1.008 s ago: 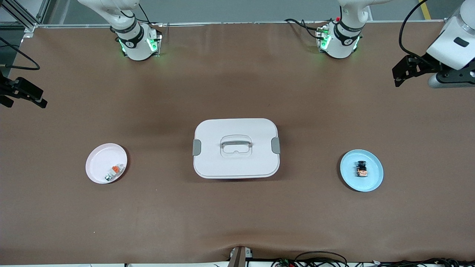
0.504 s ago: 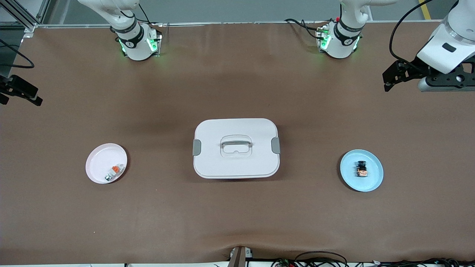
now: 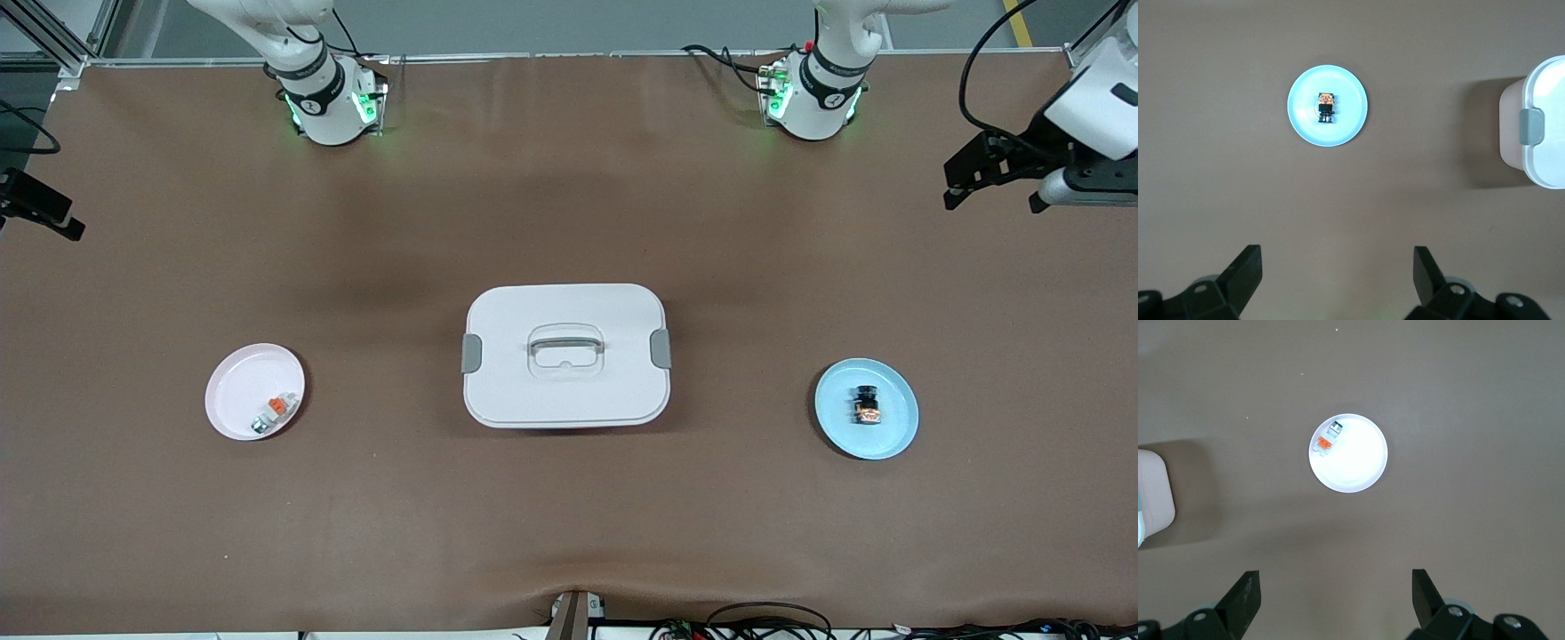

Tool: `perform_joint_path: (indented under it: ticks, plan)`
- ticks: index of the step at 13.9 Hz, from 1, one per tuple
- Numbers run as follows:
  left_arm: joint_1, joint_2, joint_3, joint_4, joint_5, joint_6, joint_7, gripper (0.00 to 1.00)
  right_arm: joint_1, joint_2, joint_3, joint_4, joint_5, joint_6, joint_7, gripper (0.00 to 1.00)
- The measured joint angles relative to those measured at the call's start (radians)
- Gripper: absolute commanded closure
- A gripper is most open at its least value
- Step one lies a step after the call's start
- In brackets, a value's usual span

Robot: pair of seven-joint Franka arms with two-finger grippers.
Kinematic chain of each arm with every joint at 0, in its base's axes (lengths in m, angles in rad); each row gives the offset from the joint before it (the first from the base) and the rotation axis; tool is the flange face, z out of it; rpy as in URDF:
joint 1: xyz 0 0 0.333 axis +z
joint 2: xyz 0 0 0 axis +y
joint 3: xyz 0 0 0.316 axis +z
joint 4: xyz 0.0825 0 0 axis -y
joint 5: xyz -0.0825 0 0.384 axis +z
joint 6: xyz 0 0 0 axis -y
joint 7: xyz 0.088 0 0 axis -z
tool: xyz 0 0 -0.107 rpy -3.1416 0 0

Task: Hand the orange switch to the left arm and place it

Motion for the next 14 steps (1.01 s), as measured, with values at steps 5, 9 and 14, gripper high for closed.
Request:
perform_joint_path:
  ticks: [5,9,14]
  plan:
    - [-0.010,0.000,-0.004,0.007,-0.001,0.000,0.000,0.00,-0.002,0.000,0.001,0.000,0.000,-0.002,0.000,0.00]
    - [-0.014,0.005,-0.028,0.009,-0.001,-0.005,0.000,0.00,-0.002,0.000,0.004,0.000,0.000,-0.002,-0.001,0.00]
    - [-0.015,0.020,-0.037,0.023,-0.001,-0.009,0.000,0.00,-0.001,0.000,0.006,0.000,0.000,-0.003,-0.026,0.00]
